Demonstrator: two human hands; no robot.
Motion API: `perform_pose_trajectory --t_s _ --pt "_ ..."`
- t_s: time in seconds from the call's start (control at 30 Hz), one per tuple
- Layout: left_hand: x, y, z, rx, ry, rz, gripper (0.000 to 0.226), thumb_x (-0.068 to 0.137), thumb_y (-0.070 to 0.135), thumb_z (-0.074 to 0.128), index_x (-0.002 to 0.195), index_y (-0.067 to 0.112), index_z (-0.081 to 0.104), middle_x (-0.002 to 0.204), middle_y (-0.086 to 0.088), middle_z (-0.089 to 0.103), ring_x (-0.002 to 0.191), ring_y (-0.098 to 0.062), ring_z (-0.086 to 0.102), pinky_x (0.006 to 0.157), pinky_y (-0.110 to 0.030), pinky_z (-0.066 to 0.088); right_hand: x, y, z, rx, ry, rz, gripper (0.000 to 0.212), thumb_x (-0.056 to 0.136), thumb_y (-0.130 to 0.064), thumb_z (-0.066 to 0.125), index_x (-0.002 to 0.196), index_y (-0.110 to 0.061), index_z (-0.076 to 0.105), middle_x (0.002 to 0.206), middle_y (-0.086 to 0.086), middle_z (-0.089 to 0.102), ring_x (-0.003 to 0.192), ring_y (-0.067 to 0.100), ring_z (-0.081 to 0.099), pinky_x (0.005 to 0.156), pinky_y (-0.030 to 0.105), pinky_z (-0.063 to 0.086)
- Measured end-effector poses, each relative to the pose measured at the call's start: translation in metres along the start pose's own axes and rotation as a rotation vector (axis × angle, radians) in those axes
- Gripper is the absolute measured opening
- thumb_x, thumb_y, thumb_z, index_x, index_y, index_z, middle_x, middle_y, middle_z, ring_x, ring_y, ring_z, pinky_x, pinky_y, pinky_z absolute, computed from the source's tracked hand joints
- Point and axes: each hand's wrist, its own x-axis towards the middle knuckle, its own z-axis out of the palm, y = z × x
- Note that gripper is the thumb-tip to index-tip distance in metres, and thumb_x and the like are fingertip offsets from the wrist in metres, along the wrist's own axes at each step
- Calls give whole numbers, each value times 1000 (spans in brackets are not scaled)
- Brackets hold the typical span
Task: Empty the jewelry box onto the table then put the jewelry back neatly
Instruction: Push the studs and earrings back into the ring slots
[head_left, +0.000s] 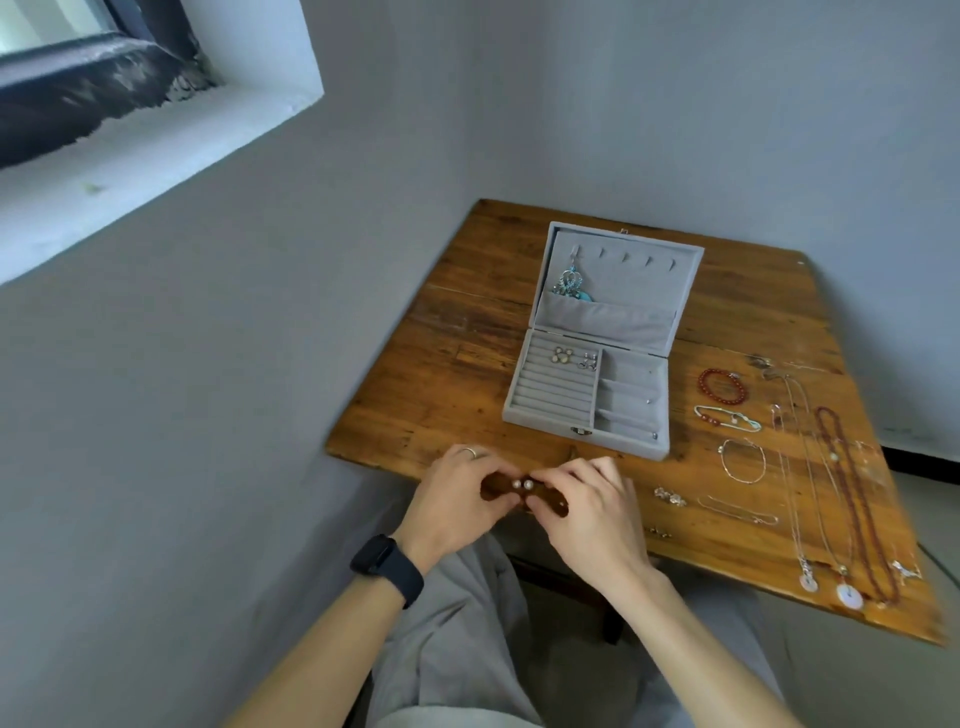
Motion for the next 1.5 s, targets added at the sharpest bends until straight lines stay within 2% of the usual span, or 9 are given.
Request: perform_pose_trajectory --t_s 0.13,0.33,0.53,0.7,0.83,1.03,1.2,1.37,1.5 --pt "-3 0 3 32 49 23 18 92 36 68 109 32 73 115 13 65 110 -8 50 94 -25 41 1 -6 0 -23 6 -19 25 88 -42 67 110 -32 72 103 -11 68 99 16 52 75 36 44" --pt "-5 1 2 -2 49 14 18 94 35 65 110 29 72 110 14 65 107 -5 49 93 -23 41 0 -8 0 -18 13 -22 18 89 -39 67 105 -32 73 100 -12 69 99 16 53 76 36 44" --pt "0 0 -9 -185 37 -73 12 95 31 64 107 31 67 103 18 67 101 3 57 89 -23 50 5 -1 -7 112 77 1 19 92 -32 64 110 -29 72 105 -13 70 101 10 52 79 28 42" --pt "21 8 -25 -297 86 -92 9 94 28 66 103 29 66 96 17 69 93 7 62 83 -15 52 22 15 -26 229 158 92 22 94 -29 64 114 -25 68 105 -12 69 103 10 53 79 24 40" --pt "51 16 -32 -305 75 -72 11 94 29 66 104 28 66 98 16 69 94 7 62 84 -15 52 43 36 -38 260 202 162 16 93 -27 64 108 -23 69 102 -12 70 100 10 53 76 22 37" --pt "106 21 -23 -269 56 -51 14 95 30 65 108 25 68 99 14 69 94 1 64 86 -27 58 85 55 -43 173 185 195 16 94 -25 64 107 -20 72 102 -5 73 95 13 49 76 26 36" --pt "136 25 -12 -144 25 -60 21 98 33 61 117 28 69 111 10 71 102 -5 64 88 -35 58 110 65 -39 29 119 159 17 93 -29 65 106 -23 74 103 -2 73 94 21 53 75 32 45" --pt "150 29 -9 -17 19 -51 25 99 39 59 120 35 70 124 8 69 112 -13 64 88 -35 57 123 67 -39 -89 74 57 16 93 -29 65 104 -22 75 101 -1 72 97 24 54 76 38 46" --pt "155 29 -7 16 32 -64 24 98 40 60 119 36 71 122 7 70 111 -14 65 85 -33 56 132 66 -39 -166 52 -1 15 91 -26 68 101 -21 76 100 1 71 95 26 55 78 37 46"
